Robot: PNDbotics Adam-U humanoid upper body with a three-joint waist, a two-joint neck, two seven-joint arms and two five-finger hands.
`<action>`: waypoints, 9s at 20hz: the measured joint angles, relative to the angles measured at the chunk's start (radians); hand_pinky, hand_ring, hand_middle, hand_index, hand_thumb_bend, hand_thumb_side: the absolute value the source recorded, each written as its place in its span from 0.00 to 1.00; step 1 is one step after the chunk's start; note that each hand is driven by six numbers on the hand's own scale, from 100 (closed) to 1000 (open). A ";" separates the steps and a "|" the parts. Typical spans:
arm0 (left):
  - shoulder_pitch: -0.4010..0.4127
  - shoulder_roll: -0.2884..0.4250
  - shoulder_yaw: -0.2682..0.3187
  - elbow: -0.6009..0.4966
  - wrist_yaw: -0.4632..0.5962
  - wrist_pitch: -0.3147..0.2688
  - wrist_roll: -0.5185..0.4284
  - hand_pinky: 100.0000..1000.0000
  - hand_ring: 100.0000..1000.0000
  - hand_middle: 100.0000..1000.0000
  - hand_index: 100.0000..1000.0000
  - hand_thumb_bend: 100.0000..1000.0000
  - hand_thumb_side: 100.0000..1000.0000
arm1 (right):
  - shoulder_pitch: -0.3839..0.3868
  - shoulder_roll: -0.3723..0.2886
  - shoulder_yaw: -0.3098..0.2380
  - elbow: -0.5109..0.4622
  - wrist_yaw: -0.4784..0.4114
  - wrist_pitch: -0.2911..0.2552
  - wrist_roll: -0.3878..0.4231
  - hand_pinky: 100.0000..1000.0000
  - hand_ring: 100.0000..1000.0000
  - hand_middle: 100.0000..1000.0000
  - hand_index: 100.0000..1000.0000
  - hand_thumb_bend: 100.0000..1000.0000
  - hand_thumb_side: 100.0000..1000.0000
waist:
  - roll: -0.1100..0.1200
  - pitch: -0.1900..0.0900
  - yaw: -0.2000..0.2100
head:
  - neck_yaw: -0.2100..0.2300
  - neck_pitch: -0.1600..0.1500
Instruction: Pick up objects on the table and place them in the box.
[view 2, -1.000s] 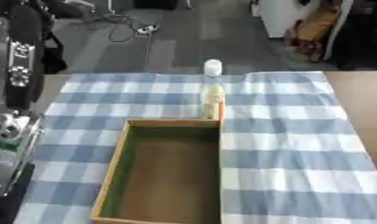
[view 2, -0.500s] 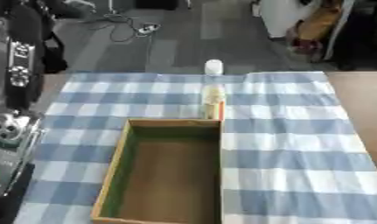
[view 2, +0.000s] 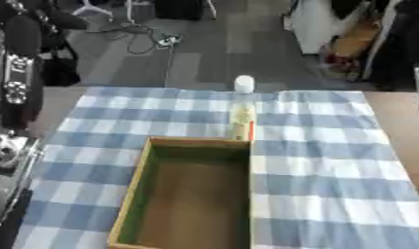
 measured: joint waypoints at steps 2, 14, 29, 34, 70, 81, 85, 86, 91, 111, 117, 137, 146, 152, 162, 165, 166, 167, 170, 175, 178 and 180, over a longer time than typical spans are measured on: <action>0.006 0.000 0.000 0.000 0.001 0.001 -0.002 0.65 0.52 0.75 0.82 0.42 0.91 | -0.031 -0.022 0.014 0.042 0.015 0.017 0.034 0.61 0.52 0.60 0.80 0.33 1.00 | -0.005 0.000 0.002 | -0.008 0.009; 0.006 0.000 -0.001 0.000 0.003 0.001 -0.009 0.65 0.52 0.75 0.82 0.42 0.91 | -0.189 -0.059 0.087 0.350 0.112 0.008 0.118 0.82 0.60 0.65 0.81 0.40 1.00 | -0.011 -0.002 0.009 | -0.033 0.088; 0.006 0.000 -0.007 0.000 0.008 0.002 -0.014 0.65 0.52 0.75 0.82 0.42 0.91 | -0.326 -0.030 0.109 0.644 0.153 -0.060 0.151 0.75 0.53 0.66 0.86 0.62 1.00 | -0.012 -0.002 0.021 | -0.051 0.046; -0.001 -0.001 -0.007 0.000 0.010 0.000 -0.015 0.65 0.53 0.75 0.82 0.42 0.91 | -0.339 -0.003 0.109 0.725 0.149 -0.081 0.192 0.77 0.55 0.66 0.86 0.63 1.00 | -0.015 -0.002 0.029 | -0.051 0.026; -0.034 -0.027 -0.013 0.000 0.020 -0.008 -0.018 0.65 0.52 0.75 0.81 0.42 0.91 | -0.377 0.078 0.098 0.930 0.062 -0.247 0.180 1.00 0.78 0.80 1.00 0.65 1.00 | -0.009 0.045 0.061 | -0.109 -0.098; -0.048 -0.037 -0.013 0.000 0.027 -0.012 -0.022 0.65 0.52 0.75 0.81 0.42 0.91 | -0.383 0.093 0.096 0.968 -0.048 -0.287 0.230 1.00 0.77 0.80 1.00 0.64 1.00 | -0.006 0.059 0.073 | -0.102 -0.108; -0.055 -0.043 -0.013 0.000 0.028 -0.013 -0.022 0.65 0.52 0.75 0.81 0.41 0.91 | -0.391 0.093 0.096 0.968 -0.048 -0.287 0.246 1.00 0.76 0.79 1.00 0.64 1.00 | -0.006 0.071 0.084 | -0.102 -0.117; -0.057 -0.045 -0.013 0.000 0.028 -0.013 -0.022 0.65 0.52 0.75 0.81 0.41 0.91 | -0.392 0.093 0.096 0.968 -0.048 -0.287 0.249 1.00 0.76 0.79 1.00 0.64 1.00 | -0.007 0.073 0.088 | -0.102 -0.117; -0.074 -0.054 -0.013 0.000 0.029 -0.017 -0.021 0.65 0.52 0.75 0.81 0.41 0.91 | -0.400 0.093 0.096 0.968 -0.046 -0.283 0.261 1.00 0.75 0.80 1.00 0.63 1.00 | -0.015 0.092 0.108 | -0.103 -0.118; -0.100 -0.071 -0.019 0.000 0.037 -0.026 -0.025 0.65 0.52 0.74 0.81 0.41 0.91 | -0.410 0.083 0.096 0.955 0.034 -0.270 0.326 1.00 0.78 0.83 1.00 0.57 0.93 | -0.030 0.118 0.138 | -0.103 -0.126; -0.100 -0.071 -0.019 0.000 0.037 -0.026 -0.025 0.65 0.52 0.74 0.81 0.41 0.91 | -0.409 0.083 0.096 0.955 0.050 -0.269 0.355 1.00 0.78 0.84 1.00 0.56 0.93 | -0.030 0.118 0.138 | -0.103 -0.126; -0.118 -0.080 -0.025 0.000 0.039 -0.030 -0.030 0.65 0.52 0.74 0.81 0.41 0.91 | -0.409 0.074 0.096 0.955 0.051 -0.275 0.374 1.00 0.79 0.84 1.00 0.53 0.95 | -0.040 0.138 0.157 | -0.100 -0.151; -0.127 -0.080 -0.025 0.000 0.044 -0.032 -0.033 0.65 0.52 0.74 0.81 0.41 0.91 | -0.409 0.074 0.095 0.956 0.052 -0.274 0.375 1.00 0.81 0.85 1.00 0.52 0.95 | -0.046 0.148 0.169 | -0.096 -0.160; -0.136 -0.081 -0.025 0.000 0.045 -0.034 -0.034 0.65 0.52 0.73 0.81 0.41 0.91 | -0.409 0.073 0.094 0.957 0.050 -0.274 0.375 1.00 0.81 0.86 1.00 0.51 0.95 | -0.050 0.157 0.178 | -0.095 -0.161; -0.146 -0.088 -0.027 0.000 0.046 -0.035 -0.035 0.65 0.52 0.73 0.81 0.41 0.91 | -0.409 0.070 0.090 0.962 0.025 -0.270 0.379 1.00 0.80 0.85 1.00 0.50 0.94 | -0.058 0.167 0.193 | -0.094 -0.161; -0.152 -0.089 -0.031 0.000 0.046 -0.036 -0.036 0.65 0.52 0.73 0.81 0.41 0.91 | -0.409 0.068 0.089 0.963 0.019 -0.270 0.379 1.00 0.80 0.85 1.00 0.49 0.94 | -0.059 0.167 0.196 | -0.089 -0.163; -0.152 -0.089 -0.031 0.000 0.046 -0.037 -0.036 0.65 0.52 0.73 0.81 0.41 0.91 | -0.409 0.067 0.089 0.963 0.016 -0.270 0.379 1.00 0.79 0.84 1.00 0.49 0.94 | -0.059 0.167 0.198 | -0.089 -0.166; -0.152 -0.089 -0.031 0.000 0.046 -0.037 -0.037 0.65 0.52 0.73 0.81 0.41 0.91 | -0.409 0.066 0.089 0.964 0.015 -0.269 0.379 1.00 0.79 0.84 1.00 0.49 0.94 | -0.060 0.168 0.199 | -0.086 -0.169; -0.154 -0.089 -0.031 0.000 0.046 -0.038 -0.038 0.65 0.52 0.73 0.81 0.41 0.91 | -0.409 0.066 0.089 0.967 0.011 -0.269 0.378 1.00 0.79 0.84 1.00 0.49 0.93 | -0.064 0.170 0.203 | -0.086 -0.169; -0.161 -0.089 -0.031 0.000 0.047 -0.040 -0.039 0.65 0.52 0.73 0.81 0.41 0.91 | -0.409 0.065 0.088 0.969 0.007 -0.265 0.379 1.00 0.79 0.84 1.00 0.48 0.93 | -0.067 0.177 0.212 | -0.085 -0.171; -0.162 -0.092 -0.031 0.000 0.047 -0.041 -0.040 0.65 0.52 0.73 0.81 0.41 0.91 | -0.409 0.065 0.084 0.971 0.007 -0.262 0.378 1.00 0.79 0.83 1.00 0.48 0.93 | -0.071 0.182 0.217 | -0.085 -0.177; -0.164 -0.097 -0.032 0.000 0.047 -0.041 -0.041 0.65 0.52 0.73 0.81 0.41 0.91 | -0.409 0.065 0.083 0.972 0.007 -0.262 0.378 1.00 0.78 0.83 1.00 0.48 0.93 | -0.072 0.183 0.219 | -0.085 -0.178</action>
